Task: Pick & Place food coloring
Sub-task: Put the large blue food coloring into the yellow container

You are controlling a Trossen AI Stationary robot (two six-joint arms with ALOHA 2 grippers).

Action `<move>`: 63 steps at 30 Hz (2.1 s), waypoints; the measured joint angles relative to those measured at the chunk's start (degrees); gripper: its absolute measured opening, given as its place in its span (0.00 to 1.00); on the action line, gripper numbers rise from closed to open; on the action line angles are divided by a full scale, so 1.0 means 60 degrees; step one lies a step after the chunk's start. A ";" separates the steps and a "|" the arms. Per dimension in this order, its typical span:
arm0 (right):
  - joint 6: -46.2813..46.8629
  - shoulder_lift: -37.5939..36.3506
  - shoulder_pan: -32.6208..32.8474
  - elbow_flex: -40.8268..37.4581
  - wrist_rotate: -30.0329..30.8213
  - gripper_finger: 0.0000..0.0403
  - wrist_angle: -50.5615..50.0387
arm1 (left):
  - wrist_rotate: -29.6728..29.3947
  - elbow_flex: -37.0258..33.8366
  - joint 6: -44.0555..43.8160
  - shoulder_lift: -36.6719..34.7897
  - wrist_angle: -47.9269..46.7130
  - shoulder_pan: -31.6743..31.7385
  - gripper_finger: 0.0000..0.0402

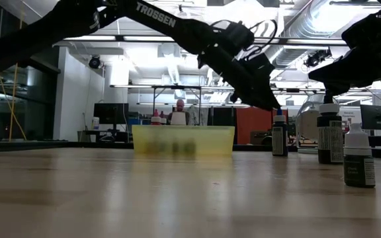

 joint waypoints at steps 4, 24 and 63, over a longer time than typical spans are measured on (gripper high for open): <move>0.0000 0.0000 0.0001 0.0002 0.0002 0.00 -0.0001 | 0.0055 -0.0015 0.0007 0.0072 -0.0076 -0.0008 0.41; 0.0000 -0.0004 0.0001 0.0000 0.0002 0.00 0.0000 | 0.0691 0.0022 0.0232 0.0502 0.0432 -0.0036 0.41; 0.0000 -0.0004 0.0003 0.0004 0.0004 0.00 0.0000 | 0.0488 -0.0007 0.0478 0.0465 0.0594 0.0166 0.41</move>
